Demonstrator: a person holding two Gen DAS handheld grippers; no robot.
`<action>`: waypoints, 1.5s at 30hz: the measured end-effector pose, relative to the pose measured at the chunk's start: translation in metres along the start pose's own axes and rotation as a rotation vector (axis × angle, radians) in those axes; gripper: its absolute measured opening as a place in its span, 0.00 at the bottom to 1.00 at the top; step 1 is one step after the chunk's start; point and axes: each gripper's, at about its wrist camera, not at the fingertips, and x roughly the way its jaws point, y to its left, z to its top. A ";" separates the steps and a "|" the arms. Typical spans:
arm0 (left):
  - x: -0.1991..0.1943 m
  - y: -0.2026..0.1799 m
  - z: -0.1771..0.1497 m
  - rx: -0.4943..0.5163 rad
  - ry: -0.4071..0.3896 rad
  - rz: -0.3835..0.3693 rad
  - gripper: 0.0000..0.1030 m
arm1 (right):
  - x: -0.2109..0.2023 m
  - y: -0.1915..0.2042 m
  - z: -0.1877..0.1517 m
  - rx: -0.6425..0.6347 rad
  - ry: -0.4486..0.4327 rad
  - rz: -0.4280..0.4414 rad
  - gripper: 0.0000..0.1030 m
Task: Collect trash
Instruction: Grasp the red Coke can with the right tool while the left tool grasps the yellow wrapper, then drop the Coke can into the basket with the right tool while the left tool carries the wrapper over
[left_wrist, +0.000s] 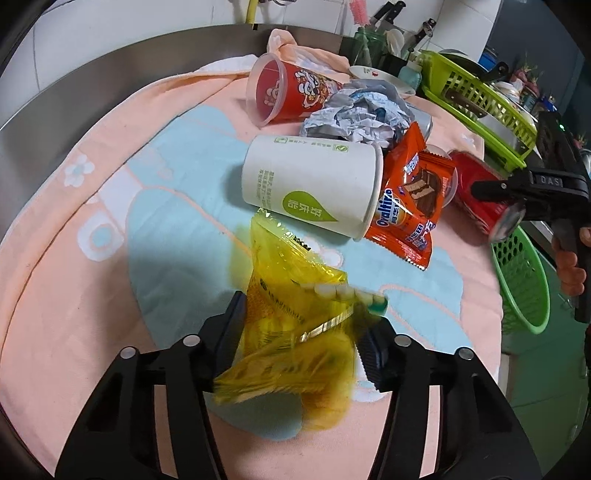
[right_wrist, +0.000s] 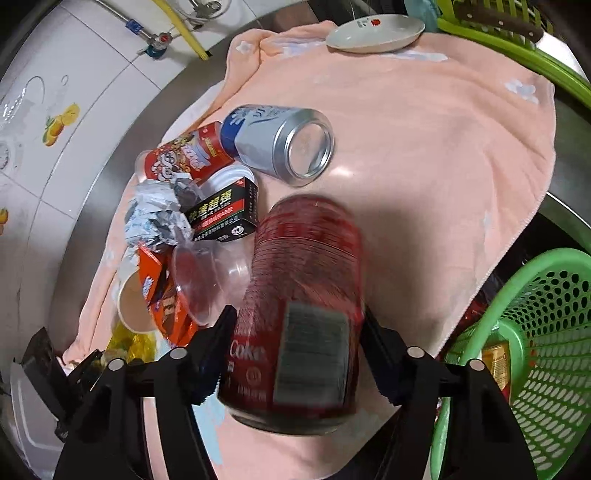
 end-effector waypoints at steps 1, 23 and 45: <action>-0.001 0.000 0.000 -0.003 -0.002 -0.003 0.52 | -0.003 -0.002 -0.001 -0.001 -0.002 0.002 0.59; -0.040 -0.042 0.001 0.030 -0.107 -0.094 0.38 | -0.068 -0.032 -0.036 -0.008 -0.118 -0.027 0.58; -0.033 -0.199 0.031 0.226 -0.115 -0.315 0.36 | -0.062 -0.206 -0.097 0.079 -0.070 -0.433 0.58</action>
